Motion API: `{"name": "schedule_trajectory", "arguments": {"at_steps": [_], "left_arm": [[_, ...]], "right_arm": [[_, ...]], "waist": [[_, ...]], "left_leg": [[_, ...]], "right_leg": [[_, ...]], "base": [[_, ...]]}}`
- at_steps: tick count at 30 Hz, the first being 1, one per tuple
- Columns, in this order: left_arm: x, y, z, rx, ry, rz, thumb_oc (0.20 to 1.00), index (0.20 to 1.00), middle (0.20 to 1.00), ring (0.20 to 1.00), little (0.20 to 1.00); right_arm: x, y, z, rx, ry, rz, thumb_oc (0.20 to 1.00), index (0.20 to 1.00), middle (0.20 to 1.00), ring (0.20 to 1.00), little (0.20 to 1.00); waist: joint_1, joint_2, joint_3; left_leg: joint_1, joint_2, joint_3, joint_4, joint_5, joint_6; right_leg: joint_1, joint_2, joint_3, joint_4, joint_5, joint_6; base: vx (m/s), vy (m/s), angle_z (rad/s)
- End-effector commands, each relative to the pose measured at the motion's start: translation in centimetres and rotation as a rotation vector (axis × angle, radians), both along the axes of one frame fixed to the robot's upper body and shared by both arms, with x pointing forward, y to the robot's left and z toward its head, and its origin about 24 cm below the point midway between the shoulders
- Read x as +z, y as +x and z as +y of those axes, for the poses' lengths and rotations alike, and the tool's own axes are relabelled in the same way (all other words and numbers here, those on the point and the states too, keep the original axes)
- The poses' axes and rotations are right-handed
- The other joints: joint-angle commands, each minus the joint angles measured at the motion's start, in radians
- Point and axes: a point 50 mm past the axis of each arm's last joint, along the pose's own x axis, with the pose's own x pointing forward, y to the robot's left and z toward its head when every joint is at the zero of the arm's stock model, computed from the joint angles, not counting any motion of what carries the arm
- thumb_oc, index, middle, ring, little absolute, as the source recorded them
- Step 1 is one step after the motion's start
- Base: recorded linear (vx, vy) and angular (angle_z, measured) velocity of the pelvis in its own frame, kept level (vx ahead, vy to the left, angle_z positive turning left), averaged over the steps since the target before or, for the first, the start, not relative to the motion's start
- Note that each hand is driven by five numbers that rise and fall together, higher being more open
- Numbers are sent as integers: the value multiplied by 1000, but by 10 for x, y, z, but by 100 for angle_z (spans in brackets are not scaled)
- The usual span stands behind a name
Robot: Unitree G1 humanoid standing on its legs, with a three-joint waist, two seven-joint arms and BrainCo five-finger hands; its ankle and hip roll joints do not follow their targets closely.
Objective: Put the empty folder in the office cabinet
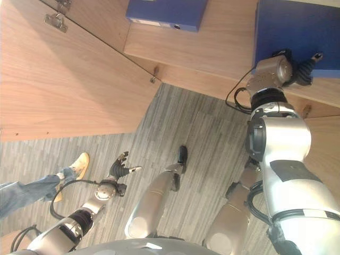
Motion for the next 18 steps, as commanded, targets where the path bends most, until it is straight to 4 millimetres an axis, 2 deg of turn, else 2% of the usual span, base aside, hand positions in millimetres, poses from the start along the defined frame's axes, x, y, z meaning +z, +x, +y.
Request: {"name": "schedule_trajectory", "arguments": {"at_steps": [1,4,6,10,13,18], "left_arm": [[5,3,18,4,70,-28,1000,1000,1000,1000,1000],[5,2,18,6,66,-27,1000,1000,1000,1000,1000],[3,-2,19,16,58,-19,1000,1000,1000,1000,1000],[3,-2,20,26,55,-20,1000,1000,1000,1000,1000],[2,-3,21,52,43,-13,1000,1000,1000,1000,1000],[-1,-8,21,58,40,5,1000,1000,1000,1000,1000]], "right_arm": [[49,-11,-26,-48,-128,-117,200,200,200,200,200],[52,-12,-26,-47,-136,-121,200,200,200,200,200],[57,-11,-25,-35,-171,-123,200,200,200,200,200],[62,-11,-23,-27,-189,-129,200,200,200,200,200],[72,-10,-18,-10,-219,-143,200,200,200,200,200],[80,-6,-3,31,-254,-154,200,200,200,200,200]], "waist": [[52,47,-21],[60,51,-24],[63,58,-25],[72,61,-33],[85,65,-40],[103,70,-54]], "left_leg": [[170,77,-20,-75,-145,-61],[180,91,-19,-87,-147,-64],[200,121,-20,-134,-118,-78],[212,143,-13,-163,-109,-87],[234,179,-7,-232,-64,-101],[258,201,6,-294,-26,-111]], "right_leg": [[-47,8,50,-2,0,95],[-50,18,50,6,-14,95],[-78,38,51,41,-37,85],[-96,55,51,65,-62,82],[-130,86,43,95,-93,73],[-146,110,35,105,-110,68]], "base": [[170,-115,-4],[97,-55,-15],[105,-111,-9],[85,-68,-8],[80,-105,-7],[53,-49,-7]]}}
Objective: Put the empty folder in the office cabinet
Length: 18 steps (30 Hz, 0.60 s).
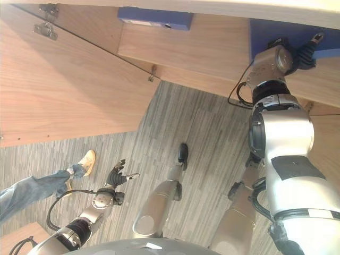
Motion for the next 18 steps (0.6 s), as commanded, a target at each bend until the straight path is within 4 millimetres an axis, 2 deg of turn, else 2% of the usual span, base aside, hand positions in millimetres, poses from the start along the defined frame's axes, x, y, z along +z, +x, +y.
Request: {"name": "schedule_trajectory", "arguments": {"at_steps": [1,2,3,5,9,14,18], "left_arm": [[6,7,18,20,62,-16,1000,1000,1000,1000,1000],[6,7,18,20,61,-16,1000,1000,1000,1000,1000],[5,6,19,25,61,-13,1000,1000,1000,1000,1000],[5,5,20,33,57,-9,1000,1000,1000,1000,1000],[3,4,20,52,51,-1,1000,1000,1000,1000,1000],[2,2,20,65,49,7,1000,1000,1000,1000,1000],[1,3,20,82,49,7,1000,1000,1000,1000,1000]], "right_arm": [[66,-11,-8,-37,-139,-176,200,200,200,200,200],[66,-11,-8,-37,-139,-176,200,200,200,200,200],[67,-8,2,-1,-150,-186,200,200,200,200,200],[69,-6,9,18,-157,-192,200,200,200,200,200],[72,-6,15,30,-124,-210,200,200,200,200,200],[74,-6,16,27,-76,-224,200,200,200,200,200],[72,-11,5,-28,87,-271,200,200,200,200,200]], "waist": [[51,15,-20],[51,15,-21],[58,19,-26],[63,22,-32],[71,26,-37],[73,24,-43],[73,22,-55]], "left_leg": [[138,92,4,61,-187,-57],[139,93,4,60,-186,-57],[143,102,2,43,-164,-60],[146,107,4,26,-150,-63],[145,116,3,5,-127,-67],[137,121,3,-7,-114,-71],[132,124,8,-10,-117,-73]], "right_leg": [[-87,-2,46,88,-72,77],[-87,-2,46,89,-72,76],[-93,7,45,95,-80,72],[-97,14,41,100,-86,70],[-112,25,36,116,-97,65],[-131,31,32,131,-105,61],[-142,40,28,143,-117,58]], "base": [[35,-52,-7],[36,-56,-7],[23,-34,-6],[15,-22,-3],[14,-31,-5],[1,-7,-1],[0,0,0]]}}
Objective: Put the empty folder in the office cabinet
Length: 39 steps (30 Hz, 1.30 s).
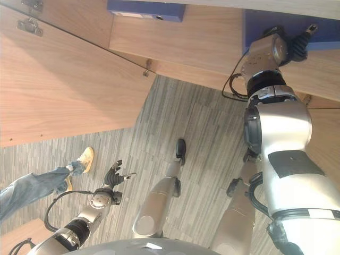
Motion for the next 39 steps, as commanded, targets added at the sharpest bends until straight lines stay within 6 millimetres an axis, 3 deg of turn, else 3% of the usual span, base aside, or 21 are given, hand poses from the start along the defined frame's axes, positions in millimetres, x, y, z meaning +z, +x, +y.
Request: {"name": "schedule_trajectory", "arguments": {"at_steps": [1,9,17,22,25,28,39], "left_arm": [[1,1,11,29,46,-2,1000,1000,1000,1000,1000],[-1,0,14,53,50,11,1000,1000,1000,1000,1000],[0,1,15,56,50,-2,1000,1000,1000,1000,1000],[2,1,11,35,30,-8,1000,1000,1000,1000,1000],[3,2,9,27,21,-11,1000,1000,1000,1000,1000],[3,2,7,16,17,-12,1000,1000,1000,1000,1000],[-1,-1,14,51,25,16,1000,1000,1000,1000,1000]], "right_arm": [[50,-16,-13,-105,6,-171,200,200,200,200,200],[55,-14,0,-81,2,-177,200,200,200,200,200],[61,-23,-26,-148,14,-190,200,200,200,200,200],[63,-35,-56,-221,41,-203,200,200,200,200,200],[65,-39,-64,-249,48,-214,200,200,200,200,200],[65,-39,-64,-253,29,-209,200,200,200,200,200],[78,-27,-30,-150,-158,-186,200,200,200,200,200]], "waist": [[57,13,-54],[48,3,-56],[44,5,-50],[54,16,-55],[59,20,-60],[60,20,-64],[58,19,-69]], "left_leg": [[189,92,9,-9,-127,-56],[200,92,15,-8,-135,-54],[208,101,5,-9,-115,-62],[190,114,-7,-10,-88,-72],[184,122,-6,-10,-76,-75],[183,125,-4,-10,-69,-75],[186,134,7,-10,-64,-69]], "right_leg": [[-83,7,28,143,-124,70],[-83,5,23,158,-130,69],[-104,8,32,217,-169,61],[-149,11,30,285,-209,54],[-172,17,29,314,-227,50],[-181,18,29,333,-236,47],[-207,31,27,372,-247,37]], "base": [[0,0,0],[0,0,0],[30,-6,1],[41,-58,2],[42,-61,6],[17,-33,3],[4,-4,1]]}}
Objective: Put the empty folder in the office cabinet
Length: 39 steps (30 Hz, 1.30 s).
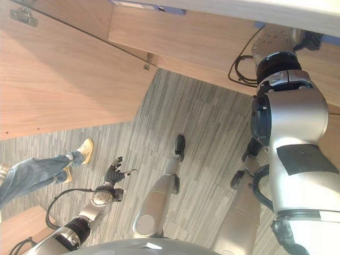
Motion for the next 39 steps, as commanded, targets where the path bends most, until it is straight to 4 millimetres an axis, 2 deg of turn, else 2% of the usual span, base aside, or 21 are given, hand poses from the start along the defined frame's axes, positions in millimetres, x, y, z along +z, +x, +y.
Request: {"name": "schedule_trajectory", "arguments": {"at_steps": [1,2,9,12,14,16,25,26,27,30,39], "left_arm": [[-6,-6,19,36,53,49,1000,1000,1000,1000,1000],[-7,-7,19,43,51,53,1000,1000,1000,1000,1000],[-7,-5,23,70,60,57,1000,1000,1000,1000,1000],[-6,-4,24,49,78,60,1000,1000,1000,1000,1000],[-6,-4,24,50,78,60,1000,1000,1000,1000,1000],[-5,-2,26,28,98,60,1000,1000,1000,1000,1000],[-4,-2,31,-8,129,63,1000,1000,1000,1000,1000],[-6,-5,35,-15,158,85,1000,1000,1000,1000,1000],[-8,-6,36,-18,163,93,1000,1000,1000,1000,1000],[-9,-7,37,-17,173,105,1000,1000,1000,1000,1000],[-14,-9,37,8,176,131,1000,1000,1000,1000,1000]], "right_arm": [[41,-15,-19,-100,-275,-69,758,758,758,758,758],[41,-13,-13,-82,-305,-66,1000,1000,1000,1000,1000],[26,-1,3,-7,-393,44,1000,1000,1000,1000,1000],[19,8,26,68,-576,162,1000,1000,1000,1000,1000],[19,8,26,69,-577,163,1000,1000,1000,1000,1000],[12,12,35,112,-650,213,1000,1000,1000,1000,1000],[-4,18,33,187,-722,303,1000,1000,1000,1000,1000],[-13,23,44,265,-829,343,1000,1000,1000,1000,1000],[-15,24,47,285,-868,361,1000,1000,1000,1000,1000],[-20,26,50,302,-913,390,1000,1000,1000,1000,1000],[-31,24,35,266,-899,454,1000,1000,1000,1000,1000]], "waist": [[33,21,-67],[33,20,-66],[19,10,-62],[5,1,-61],[4,1,-59],[-3,-1,-60],[-14,1,-55],[-26,2,-56],[-29,2,-57],[-32,4,-58],[-41,2,-65]], "left_leg": [[224,104,34,-11,-60,-77],[225,104,35,-11,-60,-76],[238,99,52,-11,-61,-74],[268,83,65,-11,-67,-72],[270,82,66,-11,-67,-71],[285,73,73,-9,-76,-69],[309,55,84,8,-113,-59],[314,46,90,10,-116,-57],[316,44,93,10,-118,-57],[324,46,99,10,-127,-56],[341,44,109,8,-136,-56]], "right_leg": [[-28,47,27,28,-61,85],[-27,49,28,26,-60,84],[-22,52,34,11,-46,81],[20,53,42,-30,-22,82],[23,54,42,-32,-21,82],[39,51,49,-48,-12,82],[75,42,69,-81,12,90],[84,35,77,-100,32,91],[85,35,78,-103,33,91],[89,38,81,-105,30,93],[110,42,82,-129,40,95]], "base": [[0,0,0],[0,0,0],[-17,17,-4],[-38,59,-7],[-15,22,-9],[-27,42,-19],[-23,37,-8],[-37,61,-5],[-23,64,-6],[-5,17,-5],[-6,8,-2]]}}
